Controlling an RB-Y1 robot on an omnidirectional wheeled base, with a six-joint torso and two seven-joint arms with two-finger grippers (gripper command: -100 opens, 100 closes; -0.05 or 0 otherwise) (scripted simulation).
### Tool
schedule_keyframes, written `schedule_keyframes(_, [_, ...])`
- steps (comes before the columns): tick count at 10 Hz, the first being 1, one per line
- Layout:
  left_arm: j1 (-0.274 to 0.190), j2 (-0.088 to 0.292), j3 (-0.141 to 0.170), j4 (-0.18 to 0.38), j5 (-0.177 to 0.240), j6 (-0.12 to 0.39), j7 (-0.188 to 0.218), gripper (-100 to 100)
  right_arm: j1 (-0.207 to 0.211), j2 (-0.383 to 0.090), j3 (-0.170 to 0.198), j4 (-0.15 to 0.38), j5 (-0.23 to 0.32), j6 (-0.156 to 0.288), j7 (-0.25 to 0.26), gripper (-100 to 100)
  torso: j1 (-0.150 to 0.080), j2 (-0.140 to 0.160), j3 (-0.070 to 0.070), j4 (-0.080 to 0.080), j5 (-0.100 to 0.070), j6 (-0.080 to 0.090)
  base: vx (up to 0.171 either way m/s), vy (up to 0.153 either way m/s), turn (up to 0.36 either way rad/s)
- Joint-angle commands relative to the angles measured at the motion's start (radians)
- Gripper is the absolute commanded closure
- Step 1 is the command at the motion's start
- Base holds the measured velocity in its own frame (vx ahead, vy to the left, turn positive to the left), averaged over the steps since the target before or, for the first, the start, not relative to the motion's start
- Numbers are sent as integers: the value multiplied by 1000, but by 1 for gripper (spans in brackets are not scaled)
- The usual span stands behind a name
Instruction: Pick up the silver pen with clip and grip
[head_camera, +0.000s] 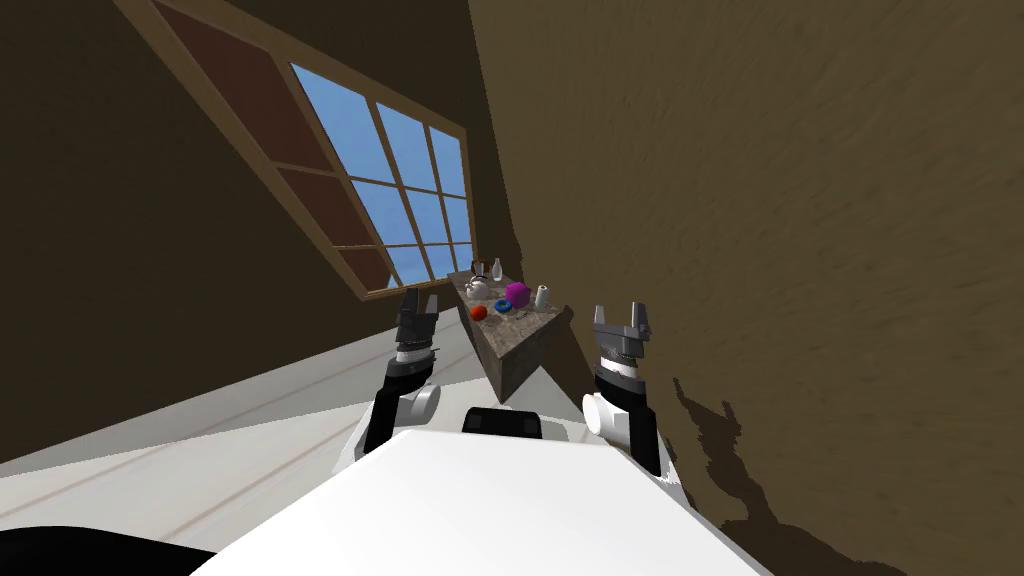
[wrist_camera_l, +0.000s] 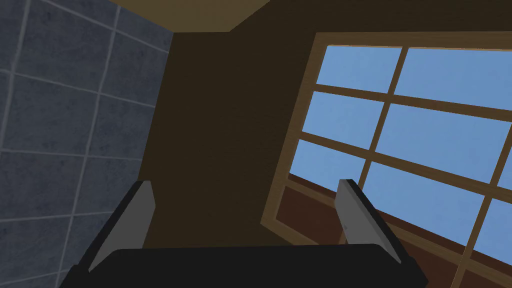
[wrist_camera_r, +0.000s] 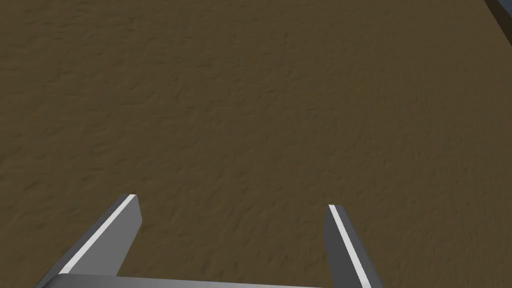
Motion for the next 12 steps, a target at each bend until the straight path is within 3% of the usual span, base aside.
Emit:
schedule_keyframes(1, [0,0,0,0,0,0,0,0,7,-42,5,7,-1,-7,8,-100,0,0,0,0,0,0,-11,22,57])
schedule_keyframes(12, [0,0,0,0,0,0,0,0,76,-337,59,89,-3,-64,90,-100,4,1,0,0,1,0,-15,52,65])
